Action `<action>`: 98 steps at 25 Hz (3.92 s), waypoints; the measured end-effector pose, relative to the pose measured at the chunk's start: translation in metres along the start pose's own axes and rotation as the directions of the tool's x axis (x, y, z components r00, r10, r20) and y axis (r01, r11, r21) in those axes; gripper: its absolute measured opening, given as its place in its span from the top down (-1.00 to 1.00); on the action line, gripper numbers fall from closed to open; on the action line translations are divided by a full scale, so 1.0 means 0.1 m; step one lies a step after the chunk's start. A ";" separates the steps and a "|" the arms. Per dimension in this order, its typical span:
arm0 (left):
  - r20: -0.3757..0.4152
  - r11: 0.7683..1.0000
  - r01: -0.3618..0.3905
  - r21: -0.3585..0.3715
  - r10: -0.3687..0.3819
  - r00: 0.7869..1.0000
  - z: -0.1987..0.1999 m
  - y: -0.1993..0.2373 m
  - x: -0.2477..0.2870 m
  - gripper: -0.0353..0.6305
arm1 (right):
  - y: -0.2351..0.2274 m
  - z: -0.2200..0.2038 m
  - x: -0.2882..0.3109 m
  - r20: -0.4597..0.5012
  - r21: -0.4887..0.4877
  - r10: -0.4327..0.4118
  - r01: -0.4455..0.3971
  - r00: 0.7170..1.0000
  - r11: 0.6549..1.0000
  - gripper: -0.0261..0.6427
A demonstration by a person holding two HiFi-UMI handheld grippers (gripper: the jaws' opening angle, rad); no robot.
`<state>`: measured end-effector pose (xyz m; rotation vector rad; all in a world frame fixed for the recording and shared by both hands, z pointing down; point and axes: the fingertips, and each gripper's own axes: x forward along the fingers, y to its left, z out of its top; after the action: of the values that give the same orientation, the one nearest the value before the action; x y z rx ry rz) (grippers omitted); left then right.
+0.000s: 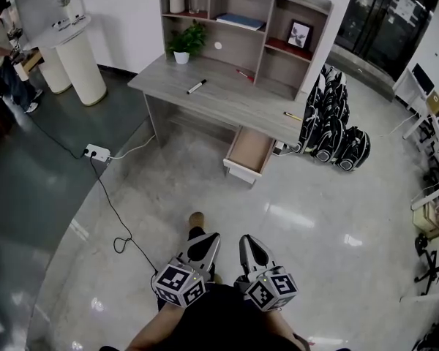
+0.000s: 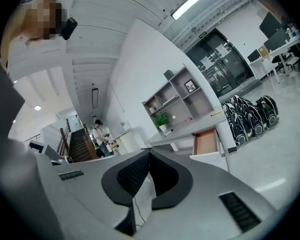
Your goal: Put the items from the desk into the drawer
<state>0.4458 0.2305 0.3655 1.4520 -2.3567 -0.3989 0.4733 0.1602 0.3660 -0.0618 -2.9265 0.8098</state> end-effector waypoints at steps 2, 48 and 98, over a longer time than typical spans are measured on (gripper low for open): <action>0.005 1.000 -0.010 -0.007 0.010 1.000 0.02 0.07 0.03 0.88 | -0.03 -0.02 0.07 -0.009 -0.001 0.002 -0.002 1.000 1.000 0.86; -0.015 0.996 -0.062 -0.056 0.061 0.998 1.77 3.20 1.76 0.88 | -0.23 0.45 4.08 -0.102 0.005 -0.034 0.035 0.994 0.999 0.86; -0.279 0.993 0.069 -0.100 -0.095 0.956 2.72 5.86 4.20 0.88 | -1.61 0.68 7.44 -0.201 0.174 -0.422 0.456 0.884 0.873 0.86</action>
<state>-0.3160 0.1261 0.4188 1.4617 -2.0333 -0.2907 -0.2753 0.0375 0.4579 0.5181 -2.5295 0.9790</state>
